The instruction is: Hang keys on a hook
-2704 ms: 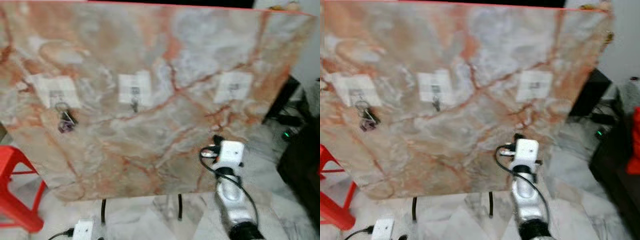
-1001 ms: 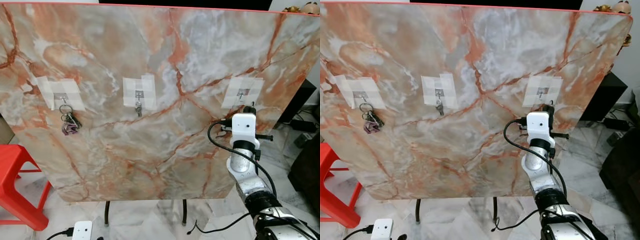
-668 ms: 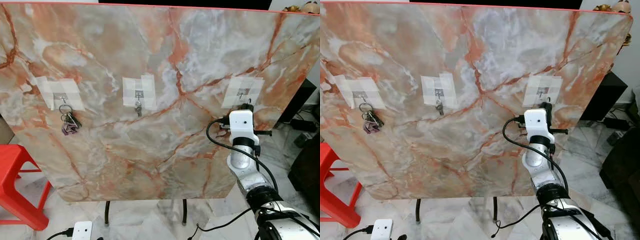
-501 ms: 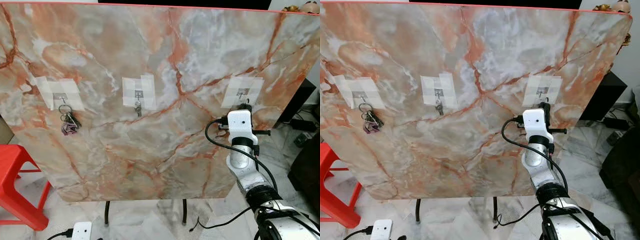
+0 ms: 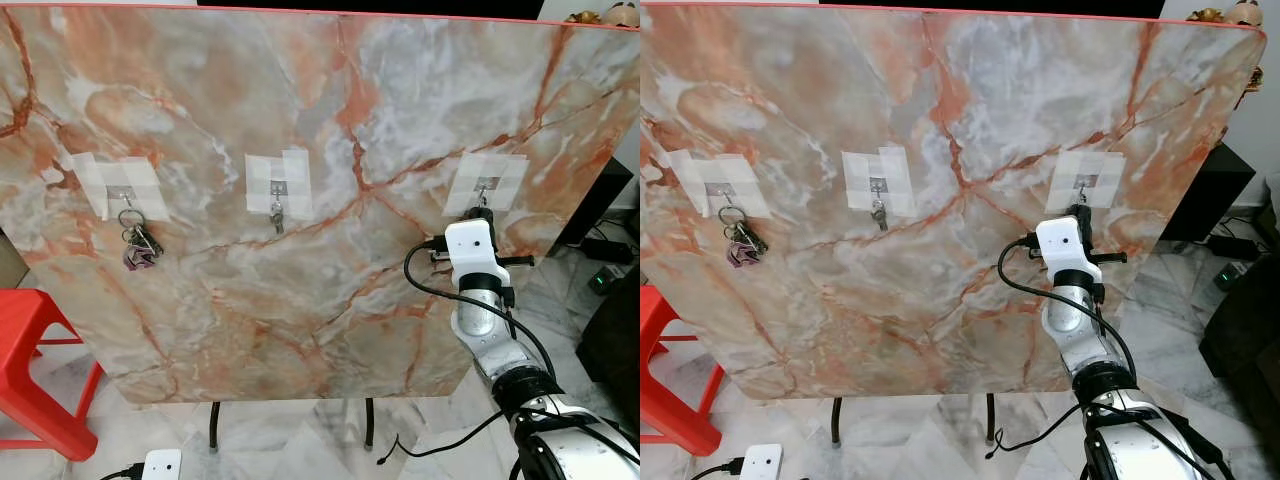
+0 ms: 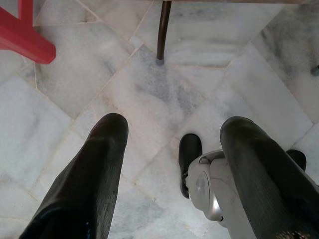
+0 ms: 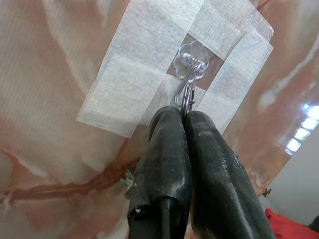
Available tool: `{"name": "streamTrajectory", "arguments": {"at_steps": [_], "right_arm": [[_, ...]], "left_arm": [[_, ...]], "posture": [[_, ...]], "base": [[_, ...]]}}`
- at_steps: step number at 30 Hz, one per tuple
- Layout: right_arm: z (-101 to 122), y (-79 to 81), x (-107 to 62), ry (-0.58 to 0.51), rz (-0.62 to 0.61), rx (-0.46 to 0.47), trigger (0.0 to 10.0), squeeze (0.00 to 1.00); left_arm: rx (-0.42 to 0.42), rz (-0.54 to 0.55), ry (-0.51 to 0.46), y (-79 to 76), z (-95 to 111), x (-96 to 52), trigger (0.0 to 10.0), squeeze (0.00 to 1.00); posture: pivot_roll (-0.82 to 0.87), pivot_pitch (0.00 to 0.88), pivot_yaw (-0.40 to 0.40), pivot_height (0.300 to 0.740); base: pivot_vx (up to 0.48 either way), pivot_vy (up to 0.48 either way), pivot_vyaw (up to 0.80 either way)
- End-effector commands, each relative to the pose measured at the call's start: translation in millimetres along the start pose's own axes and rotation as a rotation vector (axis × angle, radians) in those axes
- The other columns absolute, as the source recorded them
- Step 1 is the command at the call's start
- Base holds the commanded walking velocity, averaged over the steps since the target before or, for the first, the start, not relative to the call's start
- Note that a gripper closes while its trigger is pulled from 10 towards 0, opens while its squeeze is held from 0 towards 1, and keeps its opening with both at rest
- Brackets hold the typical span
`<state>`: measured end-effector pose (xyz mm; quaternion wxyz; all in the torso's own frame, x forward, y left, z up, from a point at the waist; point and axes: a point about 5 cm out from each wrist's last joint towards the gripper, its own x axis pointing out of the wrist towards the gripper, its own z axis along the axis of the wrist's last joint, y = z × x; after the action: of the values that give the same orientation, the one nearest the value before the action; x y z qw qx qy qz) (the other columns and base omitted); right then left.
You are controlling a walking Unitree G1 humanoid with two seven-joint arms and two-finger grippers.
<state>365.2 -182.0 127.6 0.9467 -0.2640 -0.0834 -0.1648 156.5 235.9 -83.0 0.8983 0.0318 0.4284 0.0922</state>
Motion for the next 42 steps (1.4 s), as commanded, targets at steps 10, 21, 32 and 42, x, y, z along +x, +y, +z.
{"name": "streamTrajectory", "arguments": {"at_steps": [10,21,32,42], "right_arm": [[-1.6,4.1,1.3,0.02,0.063,-0.037,10.0,0.0],[-4.7,6.8,-1.9,0.039,0.077,-0.01,10.0,1.0],[-0.7,16.6,-5.9,0.016,0.147,0.026,10.0,1.0],[-10.4,30.4,-31.2,-0.006,0.231,0.096,10.0,0.0]], "left_arm": [[0.002,0.004,0.042,2.3,-8.7,-2.0,10.0,0.0],[0.004,0.001,0.023,-0.6,-4.1,-0.7,10.0,0.0],[0.009,-0.003,0.01,-1.0,-1.9,-0.3,10.0,0.0],[0.009,-0.003,0.003,-2.6,-1.2,-0.2,10.0,0.0]], "posture": [[0.06,0.0,-0.064,0.74],[0.06,0.0,-0.064,0.74],[0.06,0.0,-0.064,0.74],[0.06,0.0,-0.07,0.74]], "base": [[0.0,0.0,0.0],[0.0,0.0,0.0],[0.0,0.0,0.0],[0.0,0.0,0.0]]}}
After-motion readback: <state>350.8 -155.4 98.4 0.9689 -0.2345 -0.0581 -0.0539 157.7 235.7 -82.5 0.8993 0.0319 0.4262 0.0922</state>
